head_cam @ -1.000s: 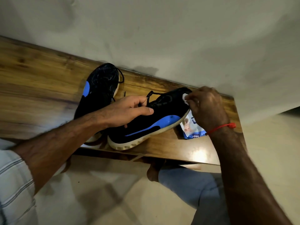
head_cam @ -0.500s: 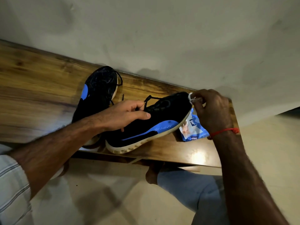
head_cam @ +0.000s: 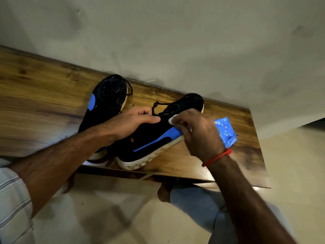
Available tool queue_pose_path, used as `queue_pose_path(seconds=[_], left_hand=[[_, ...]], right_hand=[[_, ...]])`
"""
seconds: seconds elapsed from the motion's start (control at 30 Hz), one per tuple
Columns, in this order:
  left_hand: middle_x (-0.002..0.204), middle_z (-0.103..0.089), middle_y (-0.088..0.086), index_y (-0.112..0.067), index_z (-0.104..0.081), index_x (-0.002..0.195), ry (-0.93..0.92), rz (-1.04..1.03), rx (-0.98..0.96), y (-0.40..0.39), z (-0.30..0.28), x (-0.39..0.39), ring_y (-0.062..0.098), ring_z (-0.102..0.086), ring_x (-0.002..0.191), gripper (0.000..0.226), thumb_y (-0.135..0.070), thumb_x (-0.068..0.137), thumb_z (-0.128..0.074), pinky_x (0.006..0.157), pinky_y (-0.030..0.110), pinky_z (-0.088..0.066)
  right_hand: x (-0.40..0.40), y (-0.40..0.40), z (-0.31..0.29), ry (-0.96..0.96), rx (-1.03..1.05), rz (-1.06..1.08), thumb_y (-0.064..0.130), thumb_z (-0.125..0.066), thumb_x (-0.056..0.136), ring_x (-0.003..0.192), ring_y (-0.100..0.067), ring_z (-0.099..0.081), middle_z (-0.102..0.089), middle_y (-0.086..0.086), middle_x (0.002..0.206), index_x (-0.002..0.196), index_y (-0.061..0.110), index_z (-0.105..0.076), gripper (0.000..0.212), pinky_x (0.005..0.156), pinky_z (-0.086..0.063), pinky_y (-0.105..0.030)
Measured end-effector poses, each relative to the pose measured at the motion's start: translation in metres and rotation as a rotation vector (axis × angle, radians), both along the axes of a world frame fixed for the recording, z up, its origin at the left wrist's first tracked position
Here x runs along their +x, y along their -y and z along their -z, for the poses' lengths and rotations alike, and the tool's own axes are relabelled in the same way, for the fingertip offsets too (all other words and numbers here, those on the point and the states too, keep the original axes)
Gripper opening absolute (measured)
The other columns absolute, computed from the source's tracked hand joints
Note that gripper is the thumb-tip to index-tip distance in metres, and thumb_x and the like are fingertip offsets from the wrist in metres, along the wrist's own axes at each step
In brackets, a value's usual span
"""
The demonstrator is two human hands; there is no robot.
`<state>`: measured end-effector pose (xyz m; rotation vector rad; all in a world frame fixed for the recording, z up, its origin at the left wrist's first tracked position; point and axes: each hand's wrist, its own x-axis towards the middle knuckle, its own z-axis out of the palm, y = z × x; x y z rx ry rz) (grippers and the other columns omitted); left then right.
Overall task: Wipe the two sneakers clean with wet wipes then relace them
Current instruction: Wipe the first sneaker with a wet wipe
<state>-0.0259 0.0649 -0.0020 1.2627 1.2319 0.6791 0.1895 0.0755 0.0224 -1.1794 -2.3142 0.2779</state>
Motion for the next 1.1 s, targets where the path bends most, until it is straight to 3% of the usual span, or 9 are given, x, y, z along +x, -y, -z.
queue_pose_path(seconds=[0.17, 0.23, 0.33, 0.43, 0.63, 0.77, 0.83, 1.0, 1.1], left_hand=[[0.063, -0.053, -0.008, -0.025, -0.05, 0.069, 0.114, -0.06, -0.086, 0.001, -0.002, -0.003, 0.009, -0.05, 0.057, 0.033, -0.037, 0.098, -0.061, 0.05, 0.026, -0.037], [0.066, -0.054, -0.008, -0.025, -0.051, 0.071, 0.115, -0.049, -0.082, 0.002, -0.004, -0.004, 0.009, -0.053, 0.059, 0.032, -0.038, 0.098, -0.059, 0.05, 0.026, -0.039], [0.068, -0.057, -0.009, -0.024, -0.053, 0.073, 0.118, -0.032, -0.068, 0.002, -0.006, -0.002, 0.01, -0.058, 0.061, 0.03, -0.038, 0.099, -0.058, 0.047, 0.024, -0.041], [0.068, -0.056, -0.008, -0.021, -0.054, 0.081, 0.111, -0.047, -0.098, 0.004, -0.007, 0.003, 0.009, -0.058, 0.06, 0.025, -0.038, 0.099, -0.058, 0.046, 0.024, -0.039], [0.069, -0.055, -0.006, -0.024, -0.061, 0.086, 0.231, -0.17, -0.177, 0.004, -0.011, 0.002, 0.008, -0.052, 0.059, 0.021, -0.038, 0.1, -0.056, 0.047, 0.026, -0.032], [0.068, -0.058, -0.006, -0.022, -0.067, 0.094, 0.271, -0.193, -0.205, 0.0, -0.015, 0.0, 0.01, -0.052, 0.057, 0.022, -0.039, 0.1, -0.055, 0.05, 0.027, -0.032], [0.069, -0.058, -0.005, -0.021, -0.067, 0.092, 0.282, -0.179, -0.2, 0.0, -0.016, -0.001, 0.01, -0.053, 0.059, 0.023, -0.039, 0.101, -0.054, 0.052, 0.028, -0.033], [0.073, -0.063, -0.007, -0.025, -0.067, 0.09, 0.287, -0.154, -0.226, 0.003, -0.014, -0.001, 0.008, -0.061, 0.062, 0.022, -0.037, 0.102, -0.053, 0.043, 0.022, -0.04], [0.072, -0.063, -0.008, -0.025, -0.065, 0.092, 0.289, -0.16, -0.242, 0.003, -0.014, 0.002, 0.007, -0.06, 0.061, 0.021, -0.038, 0.102, -0.052, 0.043, 0.022, -0.039]], right_hand=[[-0.035, 0.031, 0.005, 0.058, -0.082, -0.303, -0.009, -0.065, 0.084, 0.09, -0.027, -0.064, -0.068, -0.007, 0.096, 0.098, 0.007, -0.07, 0.022, 0.081, -0.052, -0.035], [-0.018, 0.013, 0.002, 0.036, -0.01, -0.216, -0.012, -0.065, 0.078, 0.086, -0.028, -0.065, -0.07, -0.007, 0.091, 0.09, 0.006, -0.071, 0.023, 0.079, -0.05, -0.037], [0.019, -0.023, -0.011, 0.028, 0.115, 0.097, -0.007, -0.066, 0.078, 0.083, -0.027, -0.067, -0.073, -0.005, 0.088, 0.085, 0.009, -0.072, 0.018, 0.078, -0.05, -0.037], [0.027, -0.025, -0.012, 0.055, 0.107, 0.149, -0.006, -0.068, 0.079, 0.082, -0.026, -0.068, -0.073, -0.004, 0.088, 0.085, 0.009, -0.072, 0.017, 0.078, -0.05, -0.034], [-0.029, 0.033, -0.003, -0.052, -0.023, -0.231, -0.006, -0.067, 0.083, 0.086, -0.026, -0.065, -0.07, -0.007, 0.09, 0.088, 0.002, -0.07, 0.01, 0.081, -0.05, -0.033], [-0.053, 0.058, 0.003, 0.019, -0.079, -0.505, -0.001, -0.06, 0.09, 0.095, -0.031, -0.063, -0.067, -0.013, 0.1, 0.096, 0.0, -0.069, 0.012, 0.085, -0.051, -0.039], [-0.042, 0.045, -0.001, 0.033, -0.045, -0.448, 0.004, -0.055, 0.091, 0.096, -0.032, -0.063, -0.067, -0.013, 0.101, 0.096, 0.001, -0.07, 0.016, 0.086, -0.052, -0.04], [-0.002, 0.002, -0.012, 0.006, 0.064, -0.022, -0.009, -0.065, 0.079, 0.086, -0.03, -0.064, -0.069, -0.007, 0.089, 0.085, 0.006, -0.068, 0.016, 0.081, -0.047, -0.032], [-0.007, 0.01, -0.011, -0.008, 0.05, -0.034, -0.009, -0.065, 0.077, 0.082, -0.03, -0.065, -0.069, -0.007, 0.086, 0.085, 0.005, -0.068, 0.016, 0.077, -0.049, -0.037]])
